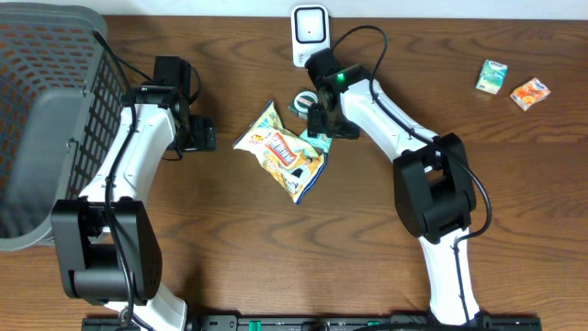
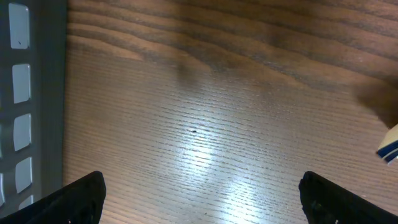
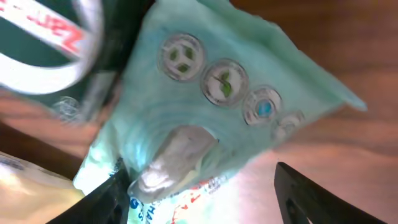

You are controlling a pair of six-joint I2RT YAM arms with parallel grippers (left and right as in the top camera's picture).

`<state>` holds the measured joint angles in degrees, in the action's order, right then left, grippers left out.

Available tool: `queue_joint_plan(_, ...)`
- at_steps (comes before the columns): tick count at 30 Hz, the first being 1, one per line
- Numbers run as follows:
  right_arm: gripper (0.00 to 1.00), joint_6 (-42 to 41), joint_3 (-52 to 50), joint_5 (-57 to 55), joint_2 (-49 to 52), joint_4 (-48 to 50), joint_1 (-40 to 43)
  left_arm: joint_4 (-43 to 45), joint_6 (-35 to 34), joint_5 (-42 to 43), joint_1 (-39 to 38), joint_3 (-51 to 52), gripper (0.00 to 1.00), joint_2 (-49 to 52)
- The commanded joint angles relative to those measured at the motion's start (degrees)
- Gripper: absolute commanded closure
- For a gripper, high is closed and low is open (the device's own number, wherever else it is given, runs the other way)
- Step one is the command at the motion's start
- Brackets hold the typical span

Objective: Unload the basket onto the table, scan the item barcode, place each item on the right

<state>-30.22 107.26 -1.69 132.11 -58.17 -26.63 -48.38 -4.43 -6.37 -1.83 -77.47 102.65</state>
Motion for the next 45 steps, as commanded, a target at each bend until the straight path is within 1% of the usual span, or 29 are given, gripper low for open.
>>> queue_joint_plan(1,0.31,-0.6,-1.3,-7.3,-0.6,-5.4,1.8,-0.2,0.3,-0.3,0.0,0.2,0.02,0.0)
queue_joint_plan(5,0.31,-0.6,-1.3,-10.5,-1.0,-12.5,3.5,-0.2,0.3,-0.3,0.0,0.2,0.02,0.0)
queue_joint_plan(12,0.29,-0.6,-1.3,-10.1,-2.0,-19.9,5.2,-0.2,0.3,-0.3,0.0,0.2,0.02,0.0)
queue_joint_plan(18,0.28,-0.5,-1.3,-8.8,-6.6,-17.8,5.2,-0.2,0.3,-0.3,0.0,0.2,0.02,0.0)
queue_joint_plan(20,0.28,1.2,-1.3,-8.0,-7.8,-16.1,4.8,-0.2,0.3,-0.3,0.0,0.2,0.03,0.0)
queue_joint_plan(24,0.27,7.9,-1.3,-8.0,-7.9,-12.1,2.5,-0.2,0.3,-0.3,0.0,0.2,0.02,0.0)
queue_joint_plan(26,0.27,8.0,-1.3,-8.9,-7.7,-11.3,1.4,-0.2,0.3,-0.3,0.0,0.2,0.02,0.0)
queue_joint_plan(28,0.26,8.0,-1.3,-11.1,-7.4,-10.1,-0.2,-0.2,0.3,-0.3,0.0,0.2,0.02,0.0)
queue_joint_plan(30,0.24,7.8,-1.3,-15.6,-7.0,-8.9,-2.6,-0.2,0.3,-0.3,0.0,0.2,0.02,0.0)
queue_joint_plan(34,0.23,4.0,-1.4,-28.3,-5.4,-8.9,-6.3,-0.2,0.3,-0.3,0.0,0.2,0.02,0.0)
queue_joint_plan(36,0.23,3.0,-1.5,-32.4,-4.5,-8.9,-7.4,-0.2,0.3,-0.3,0.0,0.2,0.02,0.0)
queue_joint_plan(38,0.23,2.8,-1.5,-34.6,-3.5,-8.6,-8.2,-0.2,0.3,-0.3,0.0,0.2,0.02,0.0)
queue_joint_plan(45,0.25,2.8,-1.5,-37.4,1.7,-8.3,-9.1,-0.2,0.3,-0.3,0.0,0.2,0.02,0.0)
